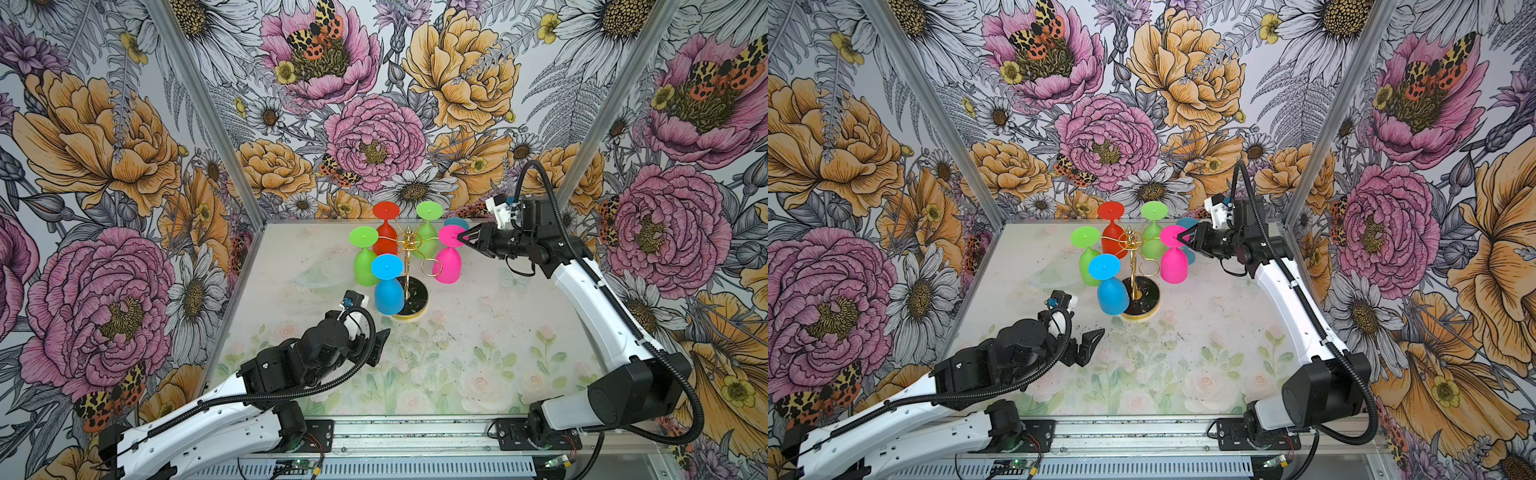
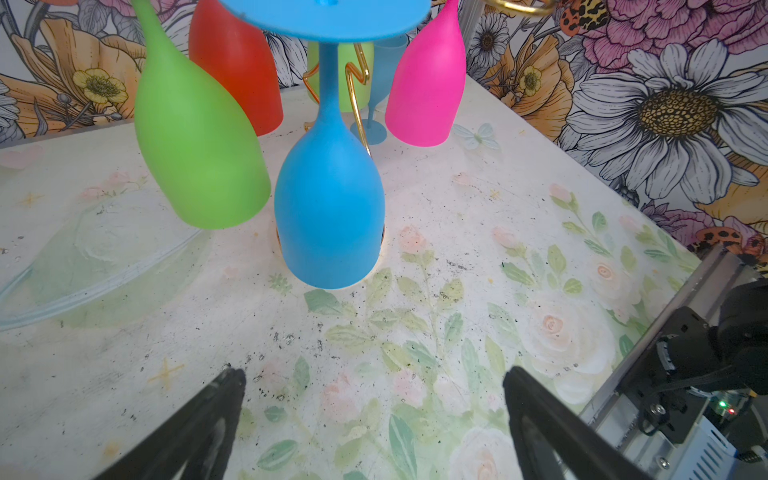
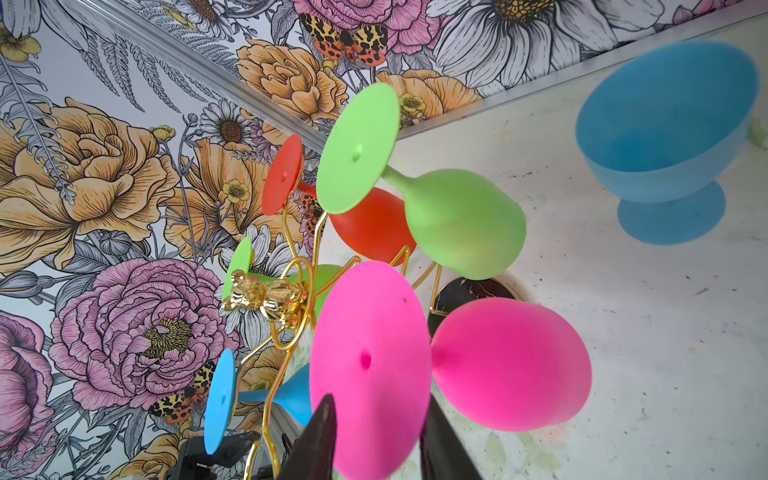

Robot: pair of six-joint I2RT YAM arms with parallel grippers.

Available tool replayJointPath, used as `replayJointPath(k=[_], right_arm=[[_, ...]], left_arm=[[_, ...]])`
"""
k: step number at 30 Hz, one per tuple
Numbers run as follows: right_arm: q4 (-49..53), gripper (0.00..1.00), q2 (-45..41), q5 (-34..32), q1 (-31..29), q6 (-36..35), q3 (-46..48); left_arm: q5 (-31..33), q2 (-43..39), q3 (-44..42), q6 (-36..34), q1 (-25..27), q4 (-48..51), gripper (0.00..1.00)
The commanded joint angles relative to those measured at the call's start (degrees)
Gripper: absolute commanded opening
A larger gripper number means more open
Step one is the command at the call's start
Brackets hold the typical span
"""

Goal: Take the wine glass off the wine glass rack
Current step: 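Close the right gripper on the magenta glass's base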

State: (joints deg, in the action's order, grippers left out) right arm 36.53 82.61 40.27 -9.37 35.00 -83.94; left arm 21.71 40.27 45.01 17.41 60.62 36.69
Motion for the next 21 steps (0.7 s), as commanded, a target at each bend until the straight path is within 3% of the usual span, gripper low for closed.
replayJointPath(k=[1,21], right_arm=[[-2.7,0.29,0.3,0.6,0.6,0.5,0.7],[-7.6,0.06,-2.2,3.3,1.1,4.5,3.2]], left_arm=[[-1.1,-0.5,1.0,-0.9,-0.6,0.1,0.99],[-0.9,-1.0,0.6,-0.6,-0.7,0.1,0.99]])
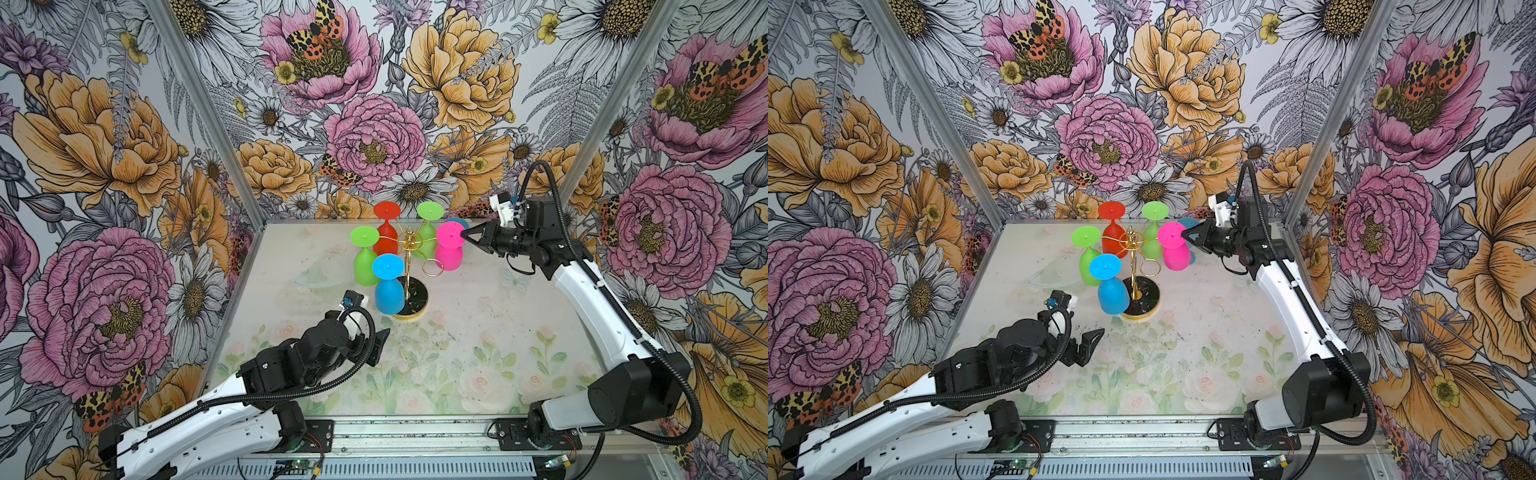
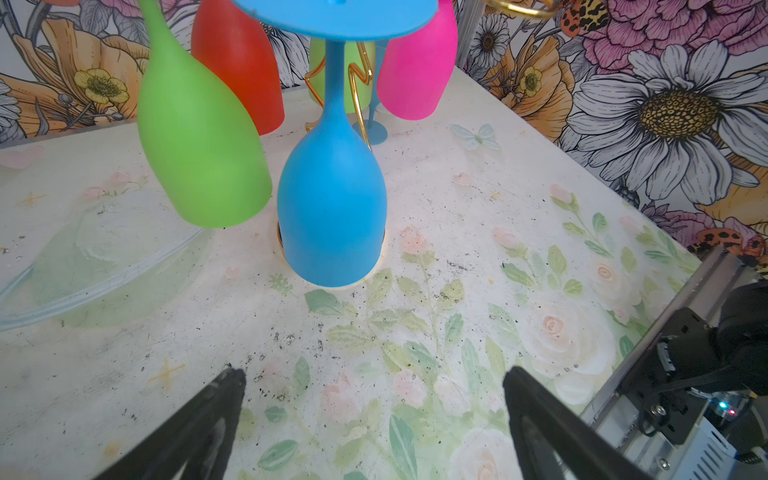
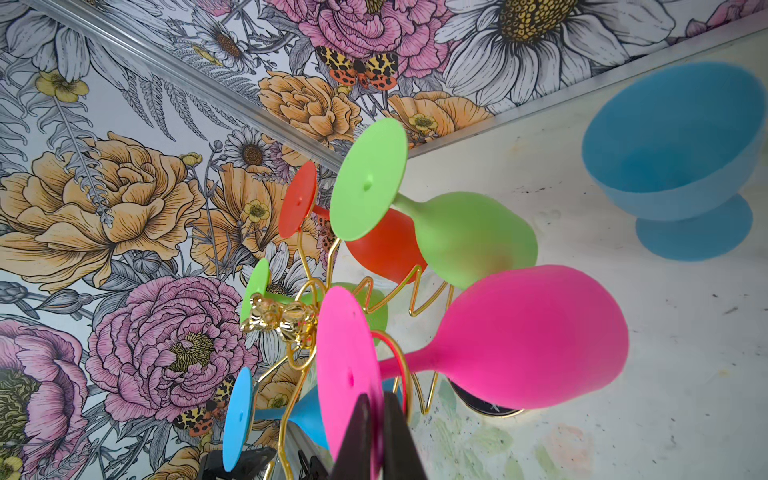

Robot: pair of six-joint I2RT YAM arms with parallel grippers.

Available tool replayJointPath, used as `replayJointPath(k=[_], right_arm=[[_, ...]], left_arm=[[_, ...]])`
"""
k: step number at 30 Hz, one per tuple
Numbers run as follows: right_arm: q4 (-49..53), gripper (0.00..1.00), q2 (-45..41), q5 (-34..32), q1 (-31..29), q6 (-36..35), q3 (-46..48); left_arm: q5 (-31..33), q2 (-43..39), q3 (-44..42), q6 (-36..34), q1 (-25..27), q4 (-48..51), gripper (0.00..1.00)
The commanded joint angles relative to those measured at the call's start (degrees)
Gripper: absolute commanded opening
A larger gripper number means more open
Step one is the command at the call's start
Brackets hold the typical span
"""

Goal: Take the wine glass off the wine glass rack
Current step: 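Close the right gripper on the magenta glass's base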

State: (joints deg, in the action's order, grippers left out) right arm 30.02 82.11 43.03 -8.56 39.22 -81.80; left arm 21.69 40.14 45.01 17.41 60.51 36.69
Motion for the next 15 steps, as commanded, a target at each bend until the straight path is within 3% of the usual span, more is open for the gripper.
replayJointPath(k=[1,7,15], right_arm=[[-1.5,0.06,-1.8,0.9,0.3,0.7,1.1],[-3.5,0.00,-2.6,2.6,0.3,2.4,1.2],[-6.4,0.00,-3.1,4.3,0.3,5.0,1.5]], left_arm=[[-0.9,-0.9,0.6,-0.7,-0.5,0.1,0.99],[-0.9,-0.9,0.8,-0.6,-0.5,0.0,0.99],[-0.8,-1.0,0.7,-0.5,-0.6,0.1,0.99]])
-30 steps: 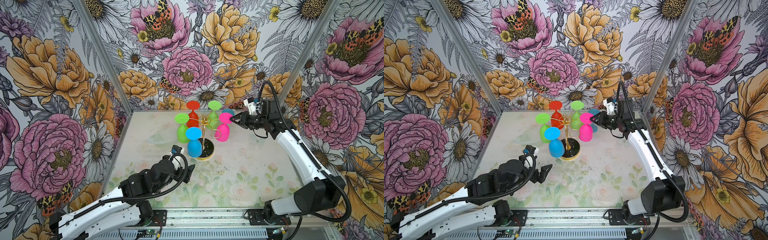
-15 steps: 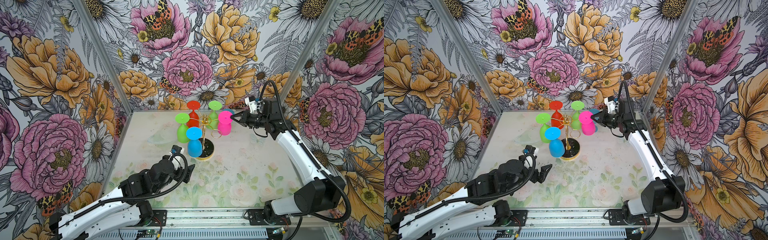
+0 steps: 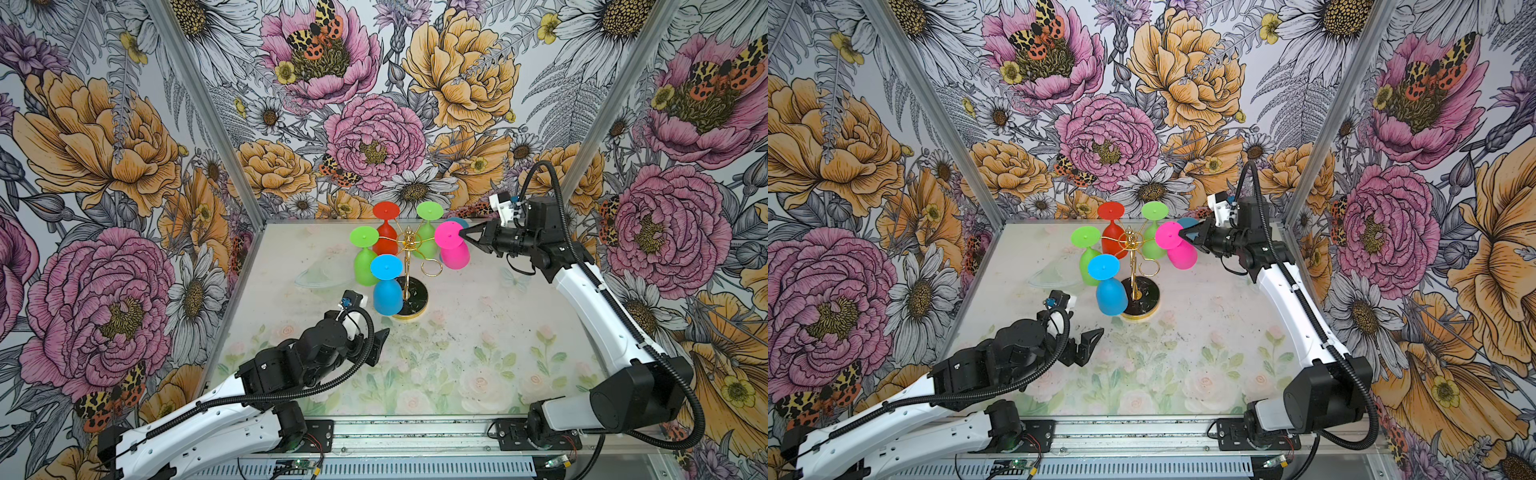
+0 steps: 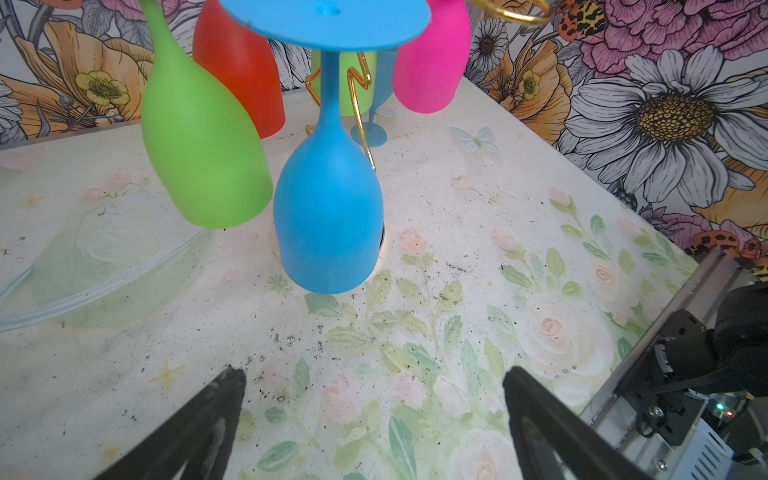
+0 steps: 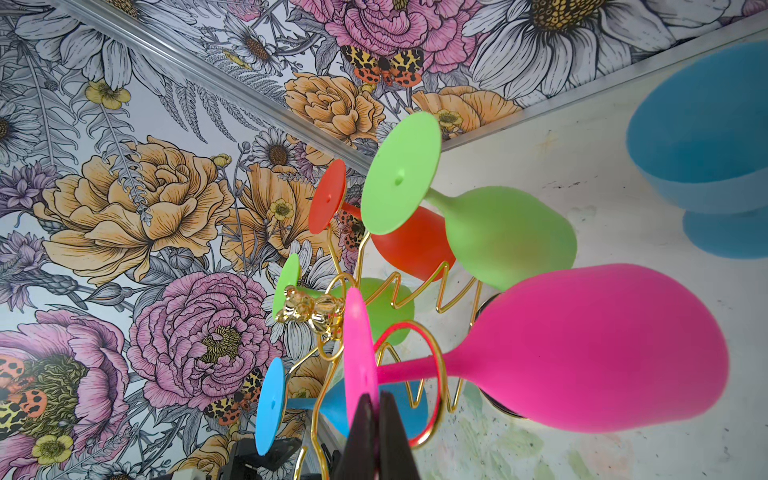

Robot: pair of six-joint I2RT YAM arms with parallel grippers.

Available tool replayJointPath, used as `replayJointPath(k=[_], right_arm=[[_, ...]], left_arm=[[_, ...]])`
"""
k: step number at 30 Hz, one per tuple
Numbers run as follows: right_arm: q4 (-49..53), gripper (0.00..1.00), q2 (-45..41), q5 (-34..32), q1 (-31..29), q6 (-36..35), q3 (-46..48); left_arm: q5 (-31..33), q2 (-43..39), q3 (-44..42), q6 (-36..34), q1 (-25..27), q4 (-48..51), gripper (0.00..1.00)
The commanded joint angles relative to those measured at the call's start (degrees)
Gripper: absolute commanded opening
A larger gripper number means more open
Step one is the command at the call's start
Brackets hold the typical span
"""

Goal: Take the wine glass off the wine glass rack
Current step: 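Close the right gripper on the magenta glass's base, then pull the magenta glass off with the right gripper while the left arm approaches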

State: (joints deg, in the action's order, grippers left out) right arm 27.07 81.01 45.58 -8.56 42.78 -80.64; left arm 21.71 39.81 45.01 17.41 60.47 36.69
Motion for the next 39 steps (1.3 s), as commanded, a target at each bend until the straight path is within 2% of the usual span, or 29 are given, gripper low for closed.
replayJointPath(k=[1,32,39], right_arm=[[-3.7,0.00,-2.1,1.8,0.3,1.7,0.3],[-4.1,0.00,0.5,3.1,-4.4,1.3,-1.3],[-4.1,0.00,-2.7,2.9,-4.5,1.2,1.6]], left_arm=[[-0.8,-0.7,0.6,-0.5,-0.5,0.1,0.99],[-1.1,-0.7,1.1,-0.1,-0.6,0.0,0.99],[-4.3,-0.4,2.1,0.5,-1.3,0.0,0.98]])
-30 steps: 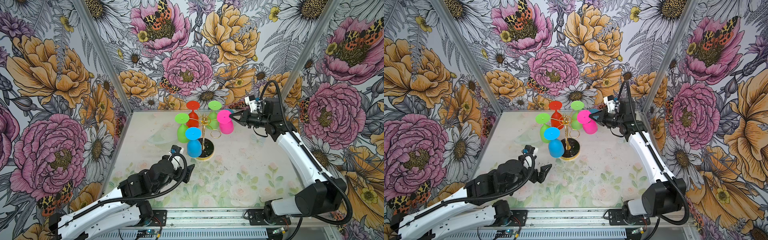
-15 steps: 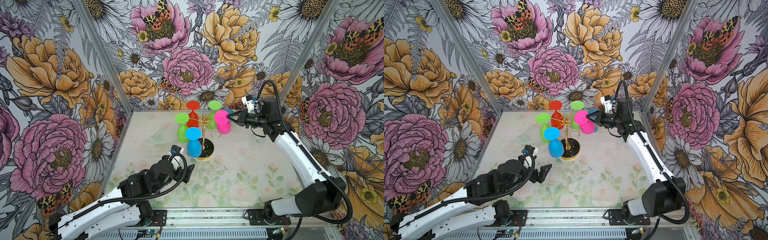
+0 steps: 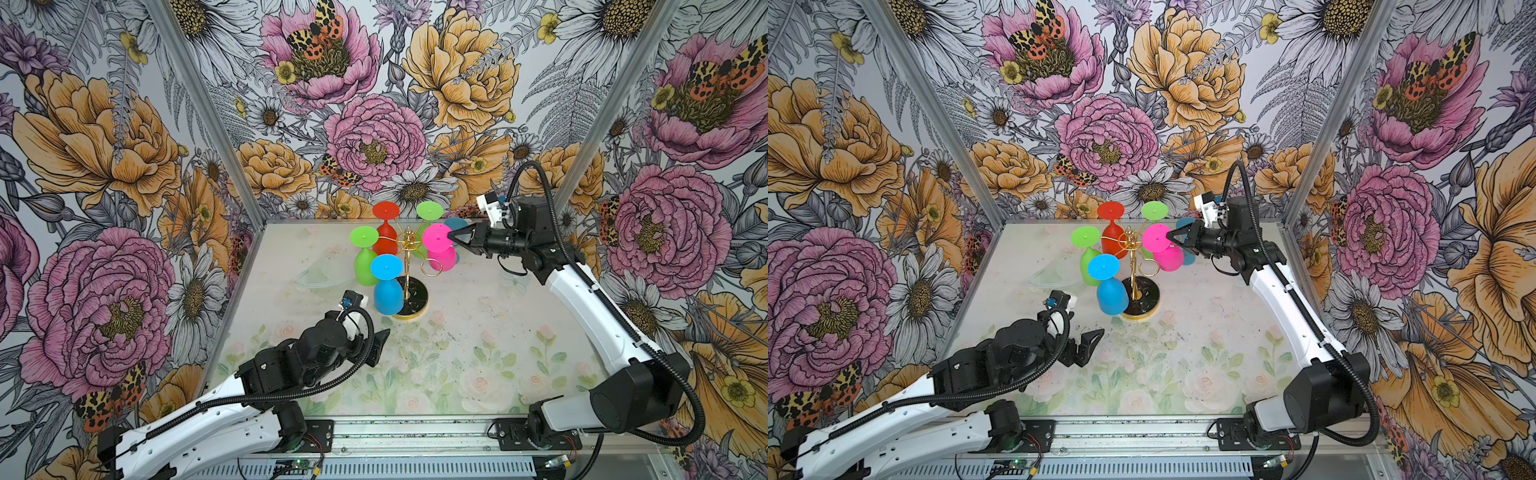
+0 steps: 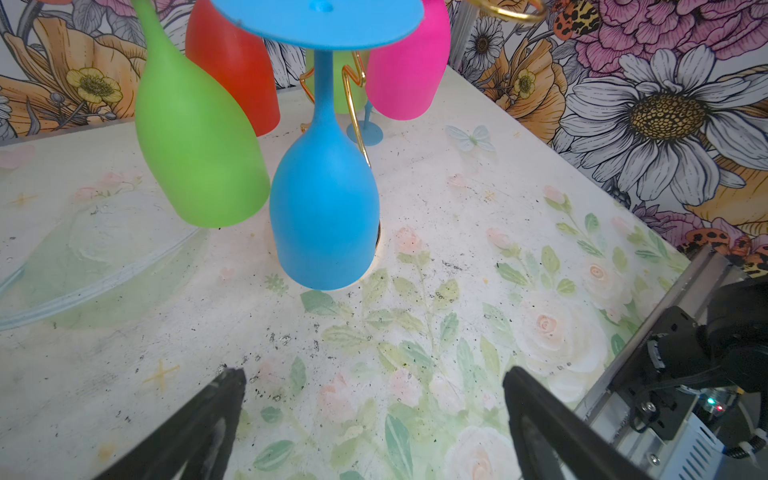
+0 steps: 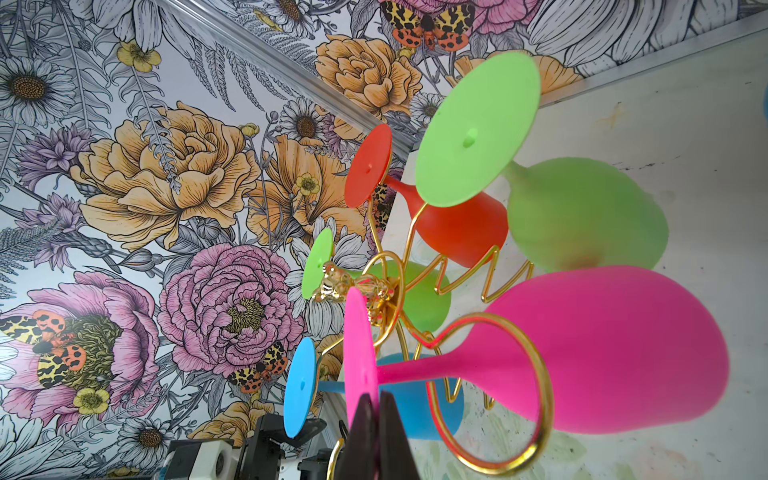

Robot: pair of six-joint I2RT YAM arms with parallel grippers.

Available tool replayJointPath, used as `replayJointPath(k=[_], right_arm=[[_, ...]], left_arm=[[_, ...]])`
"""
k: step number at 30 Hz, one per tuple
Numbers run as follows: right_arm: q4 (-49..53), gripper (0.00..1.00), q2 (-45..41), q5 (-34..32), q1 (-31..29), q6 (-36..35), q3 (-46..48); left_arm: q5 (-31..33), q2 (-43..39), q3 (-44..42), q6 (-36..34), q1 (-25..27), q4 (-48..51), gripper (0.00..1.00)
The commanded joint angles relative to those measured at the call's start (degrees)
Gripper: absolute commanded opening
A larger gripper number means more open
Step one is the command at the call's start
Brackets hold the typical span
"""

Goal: Take the wine glass off the wine glass rack
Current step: 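Pull the magenta glass off with the right gripper while the left arm approaches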

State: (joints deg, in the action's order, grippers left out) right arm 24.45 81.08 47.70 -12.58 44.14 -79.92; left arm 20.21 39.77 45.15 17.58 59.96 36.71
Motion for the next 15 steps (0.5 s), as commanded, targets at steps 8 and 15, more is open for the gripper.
replayJointPath(k=[8,15], right_arm=[[-1.5,0.00,-6.6,0.7,-0.5,0.1,4.0],[-1.5,0.00,-10.2,0.7,-0.5,-0.1,7.5]], left_arm=[[-7.8,0.2,2.8,-0.1,-2.5,-1.4,0.97],[-16.3,0.6,3.9,-0.2,-3.7,-4.6,0.96]])
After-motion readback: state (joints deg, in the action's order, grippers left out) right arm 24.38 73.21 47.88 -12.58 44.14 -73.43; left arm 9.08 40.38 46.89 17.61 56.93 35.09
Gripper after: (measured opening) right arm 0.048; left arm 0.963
